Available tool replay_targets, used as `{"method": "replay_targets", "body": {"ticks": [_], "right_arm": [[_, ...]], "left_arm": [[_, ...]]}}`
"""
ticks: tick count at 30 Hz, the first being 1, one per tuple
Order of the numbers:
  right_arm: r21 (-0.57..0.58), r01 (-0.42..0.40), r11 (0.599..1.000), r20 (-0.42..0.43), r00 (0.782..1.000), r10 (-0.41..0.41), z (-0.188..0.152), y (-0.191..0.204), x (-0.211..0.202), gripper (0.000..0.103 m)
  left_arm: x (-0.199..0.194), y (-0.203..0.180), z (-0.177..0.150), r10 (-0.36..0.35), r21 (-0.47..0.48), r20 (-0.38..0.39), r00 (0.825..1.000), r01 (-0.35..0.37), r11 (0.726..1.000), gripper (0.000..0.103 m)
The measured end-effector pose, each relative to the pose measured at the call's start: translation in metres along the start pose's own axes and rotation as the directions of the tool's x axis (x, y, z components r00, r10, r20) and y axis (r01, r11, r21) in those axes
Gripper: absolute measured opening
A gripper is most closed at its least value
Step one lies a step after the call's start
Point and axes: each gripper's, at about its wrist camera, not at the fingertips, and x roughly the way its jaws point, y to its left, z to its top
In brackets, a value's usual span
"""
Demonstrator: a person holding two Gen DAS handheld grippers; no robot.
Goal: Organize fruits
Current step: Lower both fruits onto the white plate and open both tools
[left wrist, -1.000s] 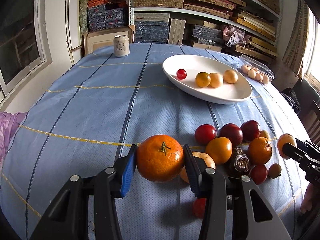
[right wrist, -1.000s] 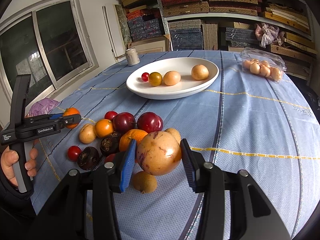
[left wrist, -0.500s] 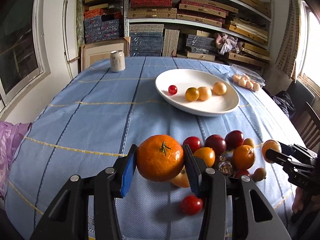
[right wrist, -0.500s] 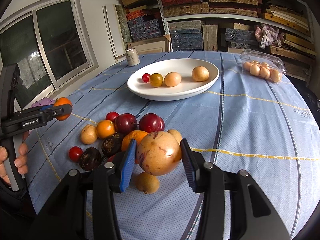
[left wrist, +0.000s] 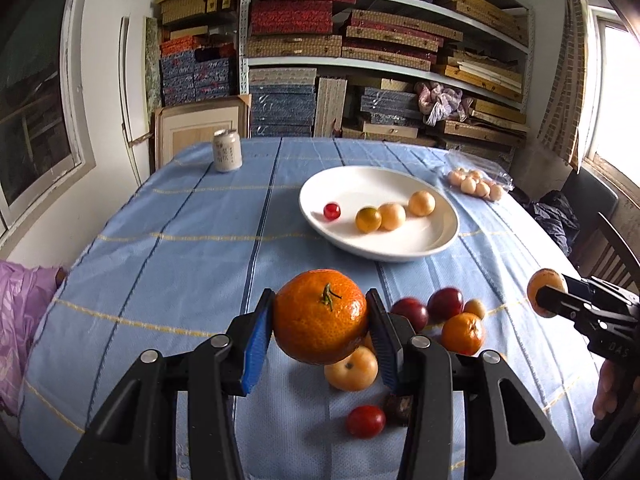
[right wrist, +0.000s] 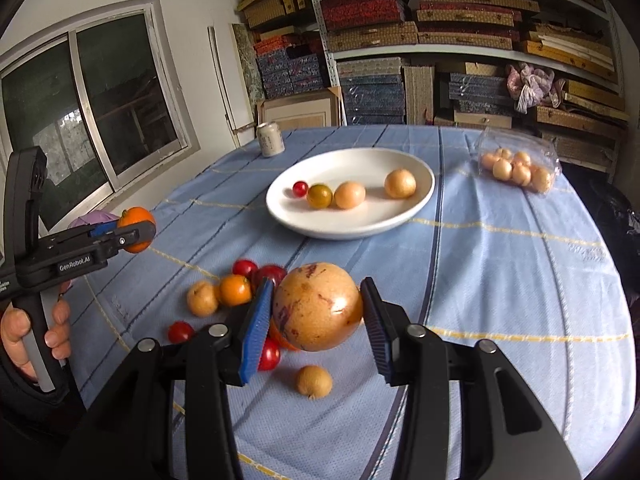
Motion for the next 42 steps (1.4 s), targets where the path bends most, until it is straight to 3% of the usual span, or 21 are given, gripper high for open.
{"method": "replay_targets", "body": {"ticks": [6,12,18,24,35,42], "right_arm": [[-0.002,0.011,1.000,0.016,1.000,-0.011,0.036,-0.005,0.001,0.043],[0.023,0.043,0.999,-0.003,0.999,-0.043,0.075,-0.022,0.028,0.043],[0.008,0.065,0.998,-0.027,0.998,-0.065,0.109,-0.037,0.070,0.043],[0.003,0.113,0.994,-0.075,0.991,-0.113,0.136,-0.058,0.136,0.043],[-0.010,0.139,0.990,-0.174,0.975,-0.138,0.165,-0.086,0.251,0.044],[0.001,0.153,0.988,-0.166,0.974,-0.151,0.167,-0.095,0.262,0.044]], "left_arm": [[0.002,-0.006,0.031,-0.028,0.019,0.021,0.999,0.028,0.999,0.046],[0.033,-0.018,0.065,-0.053,0.043,0.005,0.999,0.053,0.998,0.046],[0.087,-0.027,0.100,-0.042,0.054,0.004,0.999,0.042,0.998,0.046],[0.168,-0.029,0.131,-0.044,0.030,-0.079,0.996,0.046,0.998,0.046],[0.266,-0.019,0.145,-0.022,-0.027,-0.192,0.981,0.017,0.999,0.046],[0.284,-0.006,0.141,-0.014,-0.060,-0.229,0.973,0.000,0.998,0.051]]}}
